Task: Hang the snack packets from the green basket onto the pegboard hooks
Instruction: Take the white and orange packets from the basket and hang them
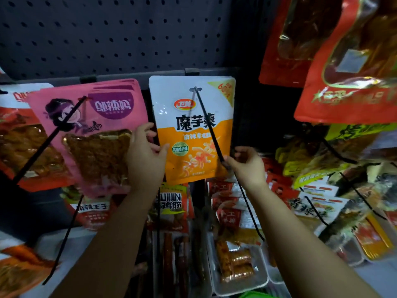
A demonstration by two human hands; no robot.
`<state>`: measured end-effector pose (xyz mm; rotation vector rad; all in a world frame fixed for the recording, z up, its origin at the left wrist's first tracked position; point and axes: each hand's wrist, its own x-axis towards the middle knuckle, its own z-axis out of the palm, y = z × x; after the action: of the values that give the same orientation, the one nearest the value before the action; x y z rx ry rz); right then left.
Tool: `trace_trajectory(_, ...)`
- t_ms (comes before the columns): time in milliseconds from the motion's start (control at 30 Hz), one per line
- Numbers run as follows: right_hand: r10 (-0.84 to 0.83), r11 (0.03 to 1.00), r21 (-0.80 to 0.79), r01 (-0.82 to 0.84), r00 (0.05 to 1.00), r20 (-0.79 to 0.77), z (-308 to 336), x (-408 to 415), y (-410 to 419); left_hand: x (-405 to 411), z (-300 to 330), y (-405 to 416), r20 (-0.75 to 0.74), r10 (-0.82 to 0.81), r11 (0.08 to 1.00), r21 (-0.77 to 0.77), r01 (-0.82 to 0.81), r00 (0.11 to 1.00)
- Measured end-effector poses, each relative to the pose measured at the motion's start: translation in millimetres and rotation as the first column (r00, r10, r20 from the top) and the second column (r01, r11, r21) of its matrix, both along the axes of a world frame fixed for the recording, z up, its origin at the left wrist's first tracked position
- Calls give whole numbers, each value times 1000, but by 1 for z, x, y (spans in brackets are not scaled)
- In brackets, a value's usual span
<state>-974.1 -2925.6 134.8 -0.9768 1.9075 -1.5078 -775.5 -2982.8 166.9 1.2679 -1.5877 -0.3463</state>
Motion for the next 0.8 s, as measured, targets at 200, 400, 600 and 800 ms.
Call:
trace_trajectory(200,44,996,-77,-39,996,74,-20,-26,113,-29,-36,91,-46,-327,939,101,330,944)
trace_trajectory(400,-74,997,6,74,975,211,-81,-78,256,-92,-113,205,-70,-669,640,451,622,740)
trace_trajectory(600,-188,907,417,61,944,270,-236,-122,355,-153,-275,277,-239,-728,325,705,630,642)
trace_trajectory(800,-96,580,789,-202,945,313,-478,-138,411,-162,-523,305,-182,-718,104,927,361,672)
